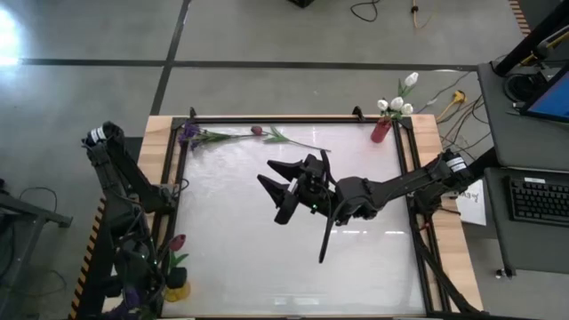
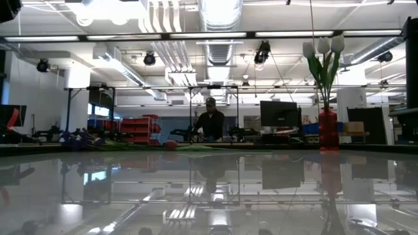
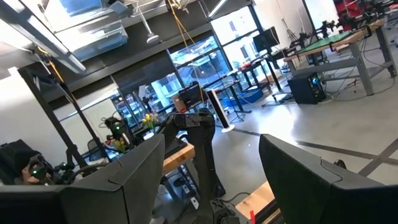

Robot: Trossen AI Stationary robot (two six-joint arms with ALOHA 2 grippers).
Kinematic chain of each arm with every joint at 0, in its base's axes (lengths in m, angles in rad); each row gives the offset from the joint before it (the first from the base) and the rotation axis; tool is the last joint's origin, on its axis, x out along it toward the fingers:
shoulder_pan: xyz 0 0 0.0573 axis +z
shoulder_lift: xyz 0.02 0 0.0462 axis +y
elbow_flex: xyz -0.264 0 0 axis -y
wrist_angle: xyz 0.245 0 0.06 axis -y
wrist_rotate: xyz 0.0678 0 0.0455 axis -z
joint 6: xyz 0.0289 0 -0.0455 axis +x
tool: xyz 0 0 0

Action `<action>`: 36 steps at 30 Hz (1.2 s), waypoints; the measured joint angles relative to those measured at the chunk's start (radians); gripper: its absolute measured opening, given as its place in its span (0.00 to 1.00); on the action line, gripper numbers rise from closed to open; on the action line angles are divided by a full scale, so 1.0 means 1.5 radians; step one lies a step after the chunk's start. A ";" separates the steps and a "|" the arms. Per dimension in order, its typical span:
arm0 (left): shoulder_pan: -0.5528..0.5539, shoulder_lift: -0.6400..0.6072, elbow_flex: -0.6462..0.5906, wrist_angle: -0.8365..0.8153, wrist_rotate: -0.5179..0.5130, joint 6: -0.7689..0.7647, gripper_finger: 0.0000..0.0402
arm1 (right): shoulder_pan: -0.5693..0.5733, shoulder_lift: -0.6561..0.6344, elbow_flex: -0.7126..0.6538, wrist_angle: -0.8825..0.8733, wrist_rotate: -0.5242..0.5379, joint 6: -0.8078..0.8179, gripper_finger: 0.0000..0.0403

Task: Sort flowers into vase by color
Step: Put the middle purple flowers into the yellow flower vase, then put the purple flowers into the yellow flower vase

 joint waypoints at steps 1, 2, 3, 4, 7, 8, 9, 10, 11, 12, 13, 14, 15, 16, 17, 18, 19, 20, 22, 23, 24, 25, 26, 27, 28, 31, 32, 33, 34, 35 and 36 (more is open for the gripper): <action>0.000 -0.006 -0.005 0.007 0.000 -0.002 0.00 | 0.000 0.000 0.000 0.000 0.000 0.000 0.63; 0.000 -0.011 -0.010 0.013 0.000 -0.002 0.00 | 0.000 0.000 0.000 0.000 0.000 0.000 0.63; 0.000 -0.016 -0.016 0.020 -0.004 -0.003 0.00 | 0.000 0.000 0.000 0.000 0.000 0.000 0.63; 0.000 -0.023 -0.023 0.027 -0.015 -0.006 0.00 | 0.000 0.000 0.000 0.000 0.000 0.000 0.63; 0.000 -0.042 -0.040 0.035 -0.031 -0.010 0.02 | 0.000 0.000 0.000 0.000 0.000 0.000 0.63; 0.000 -0.047 -0.046 0.036 -0.038 -0.010 0.03 | 0.000 0.000 0.000 0.000 0.000 0.000 0.63; 0.000 -0.053 -0.052 0.037 -0.041 -0.010 0.04 | 0.000 0.000 0.000 0.000 0.000 0.000 0.63; 0.000 -0.059 -0.059 0.037 -0.042 -0.014 0.05 | 0.000 0.000 0.000 0.000 0.000 0.002 0.63; 0.000 -0.065 -0.067 0.038 -0.046 -0.020 0.06 | 0.000 0.000 0.000 0.000 0.000 0.007 0.63; 0.000 -0.071 -0.075 0.040 -0.046 -0.028 0.08 | 0.000 0.000 0.000 0.000 0.000 0.007 0.63; 0.000 -0.078 -0.082 0.040 -0.046 -0.036 0.09 | 0.000 0.000 0.000 -0.001 0.000 0.008 0.63; 0.000 -0.084 -0.087 0.041 -0.049 -0.040 0.11 | 0.000 0.000 0.000 -0.001 0.000 0.007 0.63; 0.000 -0.091 -0.090 0.043 -0.055 -0.044 0.12 | 0.000 0.000 0.000 -0.001 0.000 0.008 0.63; 0.000 -0.097 -0.093 0.044 -0.061 -0.046 0.14 | 0.000 0.000 0.000 -0.001 0.000 0.007 0.63; 0.000 -0.104 -0.096 0.045 -0.067 -0.051 0.16 | 0.000 0.000 0.000 -0.001 0.000 0.007 0.63; 0.000 -0.110 -0.099 0.045 -0.070 -0.057 0.17 | 0.000 0.000 0.000 -0.001 0.000 0.007 0.63; 0.000 -0.115 -0.101 0.044 -0.070 -0.063 0.19 | 0.000 0.000 0.000 -0.001 0.000 0.007 0.63; 0.000 -0.120 -0.104 0.043 -0.071 -0.070 0.20 | 0.000 0.000 0.000 -0.001 0.000 0.007 0.63; 0.000 -0.129 -0.107 0.037 -0.081 -0.088 0.24 | 0.000 0.000 0.000 -0.001 0.000 0.007 0.63; 0.000 -0.134 -0.109 0.030 -0.083 -0.098 0.25 | 0.000 0.000 0.000 -0.001 0.000 0.007 0.63; 0.000 -0.139 -0.110 0.018 -0.086 -0.106 0.27 | 0.000 0.000 0.000 -0.001 0.000 0.007 0.63; 0.000 -0.144 -0.111 0.004 -0.086 -0.114 0.28 | 0.000 0.000 0.000 -0.001 0.000 0.007 0.63; 0.000 -0.149 -0.111 -0.009 -0.086 -0.120 0.29 | 0.000 0.000 0.000 -0.001 0.000 0.007 0.63; 0.000 -0.154 -0.111 -0.022 -0.086 -0.127 0.31 | 0.000 0.000 0.000 -0.001 0.000 0.006 0.63; 0.000 -0.161 -0.111 -0.034 -0.086 -0.134 0.32 | 0.000 0.000 0.000 -0.002 0.000 0.006 0.63; 0.000 -0.179 -0.109 -0.069 -0.086 -0.151 0.33 | 0.000 0.000 0.000 -0.006 0.000 0.005 0.63; 0.000 -0.182 -0.105 -0.079 -0.086 -0.153 0.33 | 0.000 0.000 0.000 -0.009 0.000 0.005 0.63; 0.000 -0.186 -0.101 -0.085 -0.086 -0.154 0.33 | 0.000 0.000 0.000 -0.012 0.000 0.005 0.63; 0.000 -0.190 -0.096 -0.090 -0.086 -0.155 0.34 | 0.000 0.000 0.000 -0.014 0.000 0.005 0.63; 0.000 -0.192 -0.092 -0.092 -0.086 -0.155 0.34 | 0.000 0.000 0.000 -0.014 0.001 0.005 0.63; 0.000 -0.192 -0.089 -0.092 -0.086 -0.155 0.34 | 0.000 0.000 0.000 -0.014 0.001 0.005 0.63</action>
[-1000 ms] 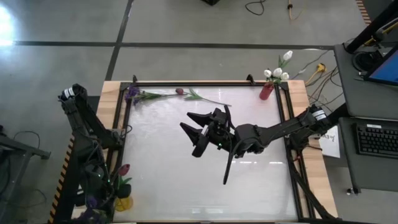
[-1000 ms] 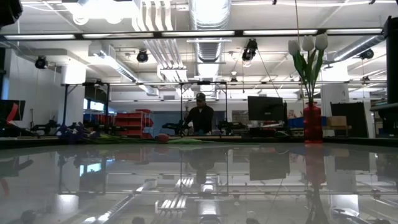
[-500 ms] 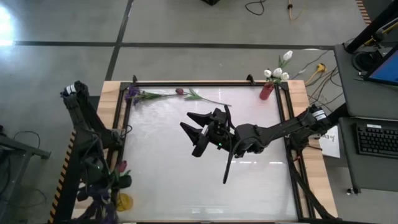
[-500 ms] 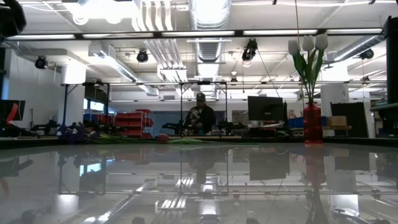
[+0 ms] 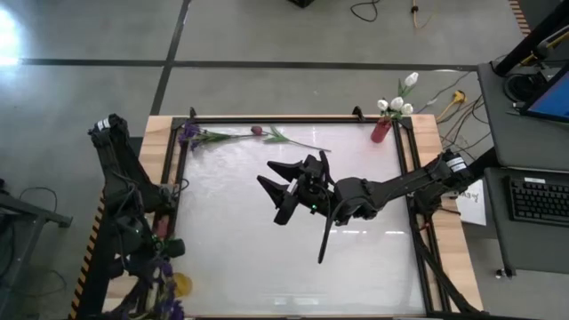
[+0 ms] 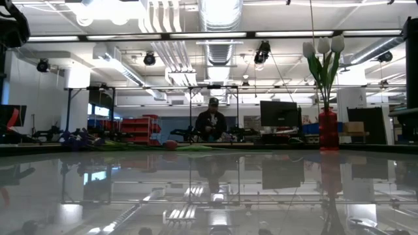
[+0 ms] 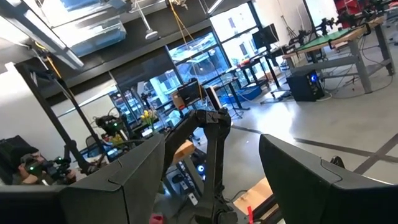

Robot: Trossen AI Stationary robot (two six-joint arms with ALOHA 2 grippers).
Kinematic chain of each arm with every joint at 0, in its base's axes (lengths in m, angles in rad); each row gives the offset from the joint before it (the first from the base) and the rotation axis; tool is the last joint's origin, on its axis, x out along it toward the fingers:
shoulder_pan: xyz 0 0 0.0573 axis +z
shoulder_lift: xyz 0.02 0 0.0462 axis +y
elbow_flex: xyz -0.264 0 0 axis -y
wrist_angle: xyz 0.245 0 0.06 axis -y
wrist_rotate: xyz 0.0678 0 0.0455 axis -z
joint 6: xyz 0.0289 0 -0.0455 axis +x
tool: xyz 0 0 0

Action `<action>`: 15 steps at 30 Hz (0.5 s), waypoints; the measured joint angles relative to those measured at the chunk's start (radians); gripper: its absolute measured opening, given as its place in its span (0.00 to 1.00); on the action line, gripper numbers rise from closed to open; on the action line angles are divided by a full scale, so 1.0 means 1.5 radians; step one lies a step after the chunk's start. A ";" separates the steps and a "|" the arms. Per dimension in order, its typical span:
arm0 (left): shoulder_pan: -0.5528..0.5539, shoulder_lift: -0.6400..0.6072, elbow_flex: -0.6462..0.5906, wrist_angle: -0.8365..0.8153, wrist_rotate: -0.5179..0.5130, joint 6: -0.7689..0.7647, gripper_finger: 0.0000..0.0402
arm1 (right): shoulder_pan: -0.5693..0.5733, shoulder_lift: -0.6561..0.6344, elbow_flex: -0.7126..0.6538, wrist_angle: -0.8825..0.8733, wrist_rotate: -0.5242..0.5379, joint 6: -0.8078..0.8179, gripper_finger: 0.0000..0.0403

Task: Sort flowers into vase by color
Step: Put the purple flowers into the yellow flower vase

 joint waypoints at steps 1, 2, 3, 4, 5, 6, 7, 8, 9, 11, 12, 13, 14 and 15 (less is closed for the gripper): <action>0.000 0.000 0.003 -0.001 0.000 0.000 0.34 | 0.000 0.000 0.000 0.000 0.000 0.000 0.63; 0.000 0.000 0.006 -0.004 0.000 0.000 0.34 | 0.000 0.000 0.000 0.000 0.000 0.000 0.63; 0.000 0.000 0.010 -0.003 0.000 0.000 0.34 | 0.000 0.000 0.000 0.000 0.000 0.000 0.63; 0.000 0.002 0.014 -0.001 0.000 0.000 0.34 | 0.000 0.000 0.000 0.000 0.000 0.000 0.63; 0.000 0.004 0.019 0.001 0.000 0.000 0.34 | 0.000 0.000 0.000 0.000 0.000 0.000 0.63; 0.000 0.006 0.022 0.002 0.000 0.000 0.34 | 0.000 0.000 0.000 0.000 0.000 0.000 0.63; 0.000 0.008 0.026 0.001 0.000 0.000 0.34 | 0.000 0.000 0.000 0.000 0.000 0.000 0.63; 0.000 0.010 0.031 0.001 0.000 0.000 0.34 | 0.000 0.000 0.000 0.000 0.000 0.000 0.63; 0.000 0.013 0.037 0.002 0.000 0.001 0.34 | 0.000 0.000 0.000 0.000 0.000 0.000 0.63; 0.000 0.017 0.048 0.002 0.000 0.006 0.34 | 0.000 0.000 0.000 -0.001 0.000 0.000 0.63; 0.000 0.019 0.053 0.003 0.002 0.009 0.34 | 0.000 0.000 0.000 -0.002 0.000 0.000 0.63; 0.000 0.022 0.058 0.003 0.005 0.011 0.33 | 0.000 0.000 0.000 -0.002 0.000 0.000 0.63; 0.000 0.025 0.063 0.003 0.010 0.011 0.33 | 0.000 0.000 0.000 -0.004 0.000 0.000 0.63; 0.000 0.027 0.067 0.004 0.024 0.012 0.32 | 0.000 0.000 0.000 -0.005 0.000 0.000 0.63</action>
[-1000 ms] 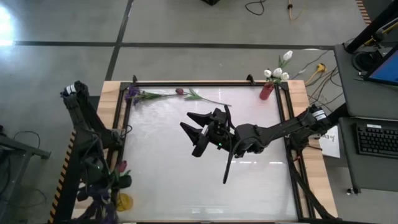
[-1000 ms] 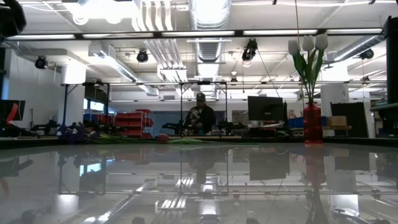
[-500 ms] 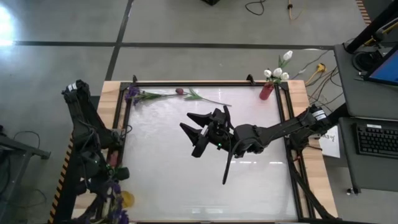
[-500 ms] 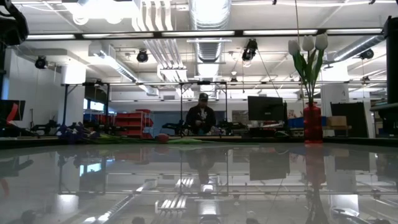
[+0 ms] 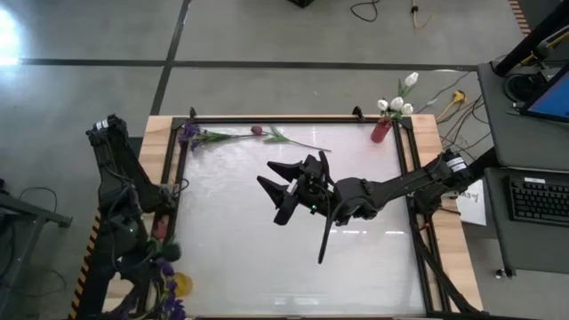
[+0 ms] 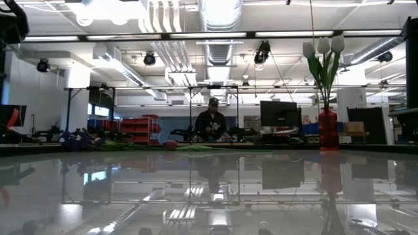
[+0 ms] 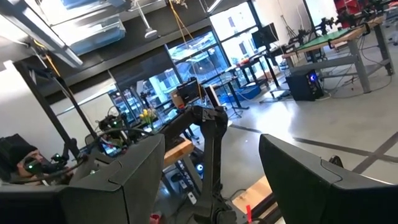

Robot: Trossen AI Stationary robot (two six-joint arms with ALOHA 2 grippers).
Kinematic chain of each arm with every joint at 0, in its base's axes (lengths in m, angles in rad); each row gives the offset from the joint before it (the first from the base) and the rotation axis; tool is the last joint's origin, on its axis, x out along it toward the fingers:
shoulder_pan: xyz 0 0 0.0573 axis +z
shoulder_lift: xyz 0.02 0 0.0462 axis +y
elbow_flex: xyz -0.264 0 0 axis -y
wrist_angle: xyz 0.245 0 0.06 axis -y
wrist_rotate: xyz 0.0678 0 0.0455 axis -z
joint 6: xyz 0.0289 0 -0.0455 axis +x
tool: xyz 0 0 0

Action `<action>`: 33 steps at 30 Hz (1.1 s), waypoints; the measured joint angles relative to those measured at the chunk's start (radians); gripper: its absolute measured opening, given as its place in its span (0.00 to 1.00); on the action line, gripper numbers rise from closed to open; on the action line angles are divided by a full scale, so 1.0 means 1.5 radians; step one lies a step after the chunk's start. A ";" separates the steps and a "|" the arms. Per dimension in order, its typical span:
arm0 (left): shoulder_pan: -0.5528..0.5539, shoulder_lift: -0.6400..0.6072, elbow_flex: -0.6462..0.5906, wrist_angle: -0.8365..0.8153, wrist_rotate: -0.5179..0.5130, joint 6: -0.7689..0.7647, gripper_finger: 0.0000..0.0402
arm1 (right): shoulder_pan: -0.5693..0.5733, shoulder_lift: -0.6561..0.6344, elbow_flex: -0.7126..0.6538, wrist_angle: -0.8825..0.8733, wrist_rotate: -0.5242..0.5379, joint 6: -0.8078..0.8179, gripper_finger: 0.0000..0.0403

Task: Sort flowers into vase by color
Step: Put the purple flowers into the yellow flower vase

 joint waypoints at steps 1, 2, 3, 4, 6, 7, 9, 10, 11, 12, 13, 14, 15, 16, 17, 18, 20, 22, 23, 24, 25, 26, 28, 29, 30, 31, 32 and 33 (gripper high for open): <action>0.000 0.003 0.004 0.001 0.013 0.000 0.30 | 0.000 0.000 0.000 0.000 0.000 0.000 0.63; 0.000 0.006 0.008 0.002 0.023 0.000 0.28 | 0.000 0.000 0.000 -0.001 0.000 0.000 0.63; -0.001 0.008 0.013 0.002 0.030 -0.001 0.25 | 0.000 0.000 0.000 -0.002 0.000 0.000 0.63; -0.003 0.010 0.017 0.001 0.034 -0.001 0.21 | 0.000 0.000 0.000 -0.004 0.000 0.000 0.63; -0.006 0.011 0.025 0.000 0.034 -0.002 0.14 | 0.000 0.000 0.000 -0.014 0.000 0.005 0.63; -0.007 0.012 0.030 -0.001 0.035 -0.002 0.10 | 0.000 0.000 0.000 -0.017 0.000 0.008 0.63; -0.010 0.014 0.038 -0.001 0.034 -0.002 0.03 | 0.000 0.000 0.000 -0.021 0.000 0.011 0.63; -0.011 0.015 0.041 -0.001 0.034 -0.001 0.02 | 0.000 0.002 0.000 -0.022 0.000 0.013 0.63; -0.012 0.015 0.045 -0.001 0.034 -0.001 0.01 | 0.000 0.003 0.000 -0.023 0.000 0.018 0.63; -0.013 0.015 0.048 0.000 0.034 -0.001 0.02 | 0.000 0.003 0.000 -0.027 0.000 0.020 0.63; -0.014 0.015 0.051 0.000 0.034 -0.002 0.02 | 0.000 0.004 0.000 -0.031 0.000 0.023 0.63; -0.015 0.014 0.054 0.001 0.034 -0.002 0.02 | 0.000 0.005 0.000 -0.033 0.000 0.023 0.63; -0.017 0.014 0.056 -0.002 0.034 -0.005 0.02 | 0.000 0.008 0.000 -0.032 0.000 0.023 0.63; -0.019 0.013 0.059 -0.005 0.034 -0.007 0.02 | 0.000 0.009 0.000 -0.031 0.000 0.023 0.63; -0.021 0.013 0.063 -0.009 0.034 -0.007 0.01 | 0.000 0.009 0.000 -0.032 0.000 0.023 0.63; -0.024 0.013 0.067 -0.010 0.034 -0.012 0.01 | 0.000 0.010 0.000 -0.032 0.000 0.023 0.63; -0.031 0.013 0.076 -0.015 0.034 -0.017 0.00 | 0.000 0.010 0.000 -0.032 0.000 0.023 0.63; -0.041 0.014 0.086 -0.020 0.033 -0.019 0.00 | 0.000 0.010 0.000 -0.031 0.000 0.022 0.63; -0.046 0.014 0.092 -0.024 0.027 -0.019 0.00 | 0.000 0.010 0.000 -0.031 0.000 0.022 0.63; -0.051 0.014 0.101 -0.032 0.018 -0.019 0.00 | 0.000 0.010 0.000 -0.031 -0.001 0.021 0.63; -0.055 0.014 0.112 -0.044 0.009 -0.019 0.00 | 0.000 0.010 0.000 -0.031 -0.001 0.021 0.63; -0.060 0.014 0.124 -0.060 -0.002 -0.019 0.00 | 0.000 0.010 0.000 -0.031 -0.001 0.021 0.63; -0.068 0.014 0.151 -0.105 -0.025 -0.019 0.00 | 0.000 0.010 0.000 -0.031 -0.001 0.020 0.63; -0.071 0.013 0.166 -0.131 -0.038 -0.018 0.00 | 0.000 0.010 0.000 -0.031 -0.001 0.019 0.63; -0.072 0.010 0.178 -0.156 -0.042 -0.016 0.00 | 0.000 0.010 0.000 -0.031 -0.001 0.019 0.63; -0.072 0.005 0.190 -0.178 -0.045 -0.016 0.00 | 0.000 0.010 0.000 -0.032 -0.002 0.018 0.63; -0.072 -0.004 0.202 -0.194 -0.050 -0.016 0.00 | 0.000 0.010 0.000 -0.031 -0.002 0.018 0.63; -0.072 -0.015 0.214 -0.204 -0.058 -0.015 0.00 | 0.000 0.010 0.000 -0.031 -0.003 0.018 0.63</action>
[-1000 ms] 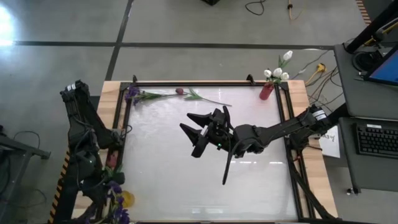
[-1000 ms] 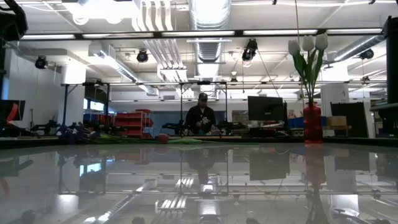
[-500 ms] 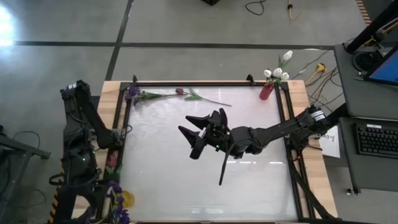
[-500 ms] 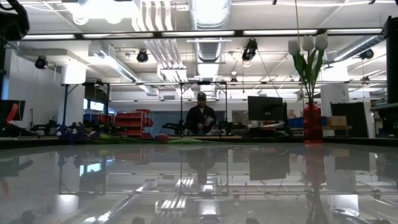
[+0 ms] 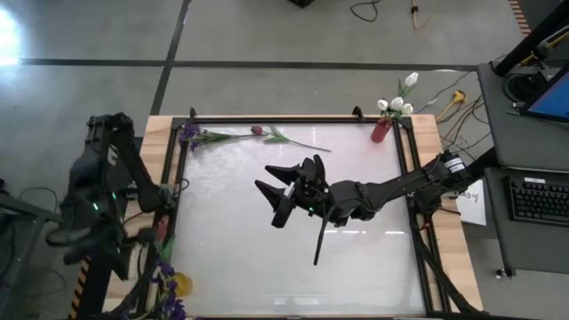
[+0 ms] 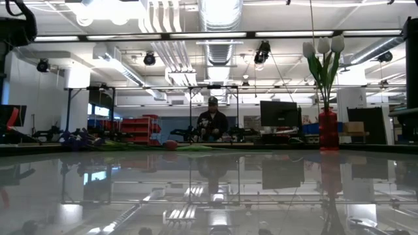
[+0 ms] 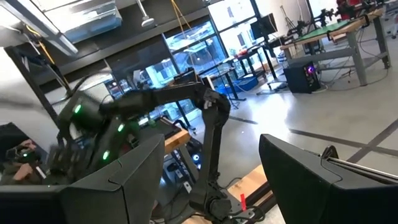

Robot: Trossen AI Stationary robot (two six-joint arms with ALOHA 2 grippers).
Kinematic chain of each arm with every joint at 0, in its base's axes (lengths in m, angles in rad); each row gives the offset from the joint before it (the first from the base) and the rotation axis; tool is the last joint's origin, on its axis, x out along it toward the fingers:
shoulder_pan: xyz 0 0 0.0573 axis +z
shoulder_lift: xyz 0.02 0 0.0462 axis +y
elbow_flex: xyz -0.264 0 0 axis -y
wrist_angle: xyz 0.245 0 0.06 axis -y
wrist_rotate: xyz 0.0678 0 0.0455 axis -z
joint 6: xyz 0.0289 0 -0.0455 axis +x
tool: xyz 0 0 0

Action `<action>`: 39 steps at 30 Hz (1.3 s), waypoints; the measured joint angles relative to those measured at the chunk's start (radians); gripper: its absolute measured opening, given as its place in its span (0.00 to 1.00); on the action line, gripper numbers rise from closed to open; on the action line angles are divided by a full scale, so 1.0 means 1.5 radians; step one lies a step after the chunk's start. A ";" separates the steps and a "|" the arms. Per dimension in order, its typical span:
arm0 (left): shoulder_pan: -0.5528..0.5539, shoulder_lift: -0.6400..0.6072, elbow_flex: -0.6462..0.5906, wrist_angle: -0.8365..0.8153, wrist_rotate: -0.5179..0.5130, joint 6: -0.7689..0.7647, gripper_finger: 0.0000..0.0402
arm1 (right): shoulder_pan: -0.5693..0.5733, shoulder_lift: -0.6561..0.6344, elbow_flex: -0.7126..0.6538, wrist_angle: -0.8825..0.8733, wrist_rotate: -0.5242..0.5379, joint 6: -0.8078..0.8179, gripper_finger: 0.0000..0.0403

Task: Sort flowers into vase by color
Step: Put the purple flowers into the yellow flower vase

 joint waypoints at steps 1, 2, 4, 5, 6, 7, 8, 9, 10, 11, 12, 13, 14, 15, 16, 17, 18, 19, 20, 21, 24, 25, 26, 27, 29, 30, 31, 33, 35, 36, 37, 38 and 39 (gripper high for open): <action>0.000 -0.013 0.011 -0.007 -0.013 0.001 0.00 | 0.000 0.000 0.000 0.000 -0.003 0.000 0.63; 0.000 -0.026 0.022 -0.011 -0.029 0.001 0.00 | 0.000 0.000 0.000 0.001 -0.009 -0.001 0.63; 0.000 -0.049 0.042 -0.015 -0.058 0.001 0.00 | 0.000 0.000 0.000 0.001 -0.013 -0.003 0.63; 0.001 -0.058 0.050 -0.016 -0.073 0.002 0.00 | 0.000 0.000 0.000 0.001 -0.015 -0.010 0.63; 0.001 -0.067 0.057 -0.017 -0.089 0.005 0.00 | 0.000 0.000 0.000 0.001 -0.016 -0.014 0.63; 0.001 -0.077 0.062 -0.018 -0.107 0.010 0.00 | 0.000 0.000 0.000 0.001 -0.016 -0.019 0.63; 0.001 -0.085 0.065 -0.018 -0.131 0.013 0.00 | 0.000 0.000 0.000 0.001 -0.016 -0.025 0.63; 0.001 -0.093 0.066 -0.017 -0.157 0.016 0.00 | 0.000 0.000 0.000 0.000 -0.016 -0.027 0.63; 0.001 -0.100 0.066 -0.017 -0.187 0.018 0.00 | 0.000 0.000 0.000 -0.002 -0.017 -0.027 0.63; 0.001 -0.105 0.063 -0.014 -0.221 0.019 0.00 | 0.000 0.000 0.000 -0.004 -0.017 -0.027 0.63; 0.001 -0.111 0.057 -0.009 -0.262 0.019 0.00 | 0.000 0.000 0.000 -0.009 -0.017 -0.027 0.63; 0.001 -0.115 0.049 -0.002 -0.306 0.018 0.00 | 0.000 0.000 0.000 -0.015 -0.017 -0.027 0.63; 0.001 -0.118 0.039 0.006 -0.365 0.014 0.00 | 0.000 0.000 0.000 -0.020 -0.016 -0.027 0.63; 0.003 -0.120 0.029 0.015 -0.435 0.004 0.00 | 0.000 0.000 0.000 -0.025 -0.016 -0.027 0.63; 0.005 -0.123 0.020 0.020 -0.508 -0.010 0.00 | 0.000 0.000 0.000 -0.031 -0.016 -0.027 0.63; 0.009 -0.125 0.013 0.021 -0.582 -0.019 0.00 | 0.000 0.000 0.000 -0.035 -0.016 -0.027 0.63; 0.012 -0.129 0.005 0.023 -0.653 -0.027 0.00 | 0.000 0.000 0.000 -0.038 -0.016 -0.027 0.63; 0.017 -0.134 -0.003 0.026 -0.722 -0.040 0.00 | 0.000 0.000 0.000 -0.039 -0.016 -0.027 0.63; 0.023 -0.140 -0.011 0.031 -0.785 -0.059 0.00 | 0.000 0.000 0.000 -0.039 -0.016 -0.026 0.63; 0.029 -0.147 -0.018 0.033 -0.832 -0.081 0.00 | 0.000 0.000 0.000 -0.039 -0.016 -0.026 0.63; 0.053 -0.165 -0.043 0.034 -0.919 -0.152 0.00 | 0.000 0.000 0.000 -0.038 -0.021 -0.012 0.63; 0.062 -0.169 -0.054 0.033 -0.942 -0.180 0.00 | 0.000 0.000 0.000 -0.038 -0.031 -0.002 0.63; 0.071 -0.175 -0.067 0.032 -0.958 -0.202 0.00 | 0.000 0.000 0.000 -0.037 -0.044 0.010 0.63; 0.081 -0.181 -0.078 0.032 -0.963 -0.219 0.00 | -0.001 0.000 0.000 -0.037 -0.056 0.016 0.63; 0.105 -0.187 -0.098 0.037 -0.969 -0.243 0.00 | -0.002 0.000 0.000 -0.044 -0.068 0.017 0.63; 0.119 -0.187 -0.109 0.047 -0.970 -0.255 0.00 | -0.003 0.000 0.000 -0.056 -0.068 0.021 0.63; 0.135 -0.183 -0.121 0.062 -0.970 -0.258 0.00 | -0.004 0.000 0.000 -0.070 -0.068 0.027 0.63; 0.175 -0.172 -0.144 0.108 -0.971 -0.263 0.00 | -0.008 0.000 0.000 -0.105 -0.068 0.035 0.63; 0.227 -0.156 -0.166 0.180 -0.971 -0.258 0.00 | -0.013 0.000 0.000 -0.140 -0.068 0.035 0.63; 0.257 -0.146 -0.178 0.216 -0.973 -0.252 0.00 | -0.016 0.000 0.000 -0.153 -0.068 0.035 0.63; 0.293 -0.134 -0.189 0.247 -0.973 -0.248 0.00 | -0.018 0.000 0.000 -0.161 -0.067 0.035 0.63; 0.331 -0.123 -0.201 0.272 -0.972 -0.248 0.00 | -0.020 0.000 0.000 -0.165 -0.064 0.036 0.63; 0.371 -0.111 -0.211 0.292 -0.964 -0.257 0.00 | -0.022 0.000 0.000 -0.166 -0.062 0.035 0.63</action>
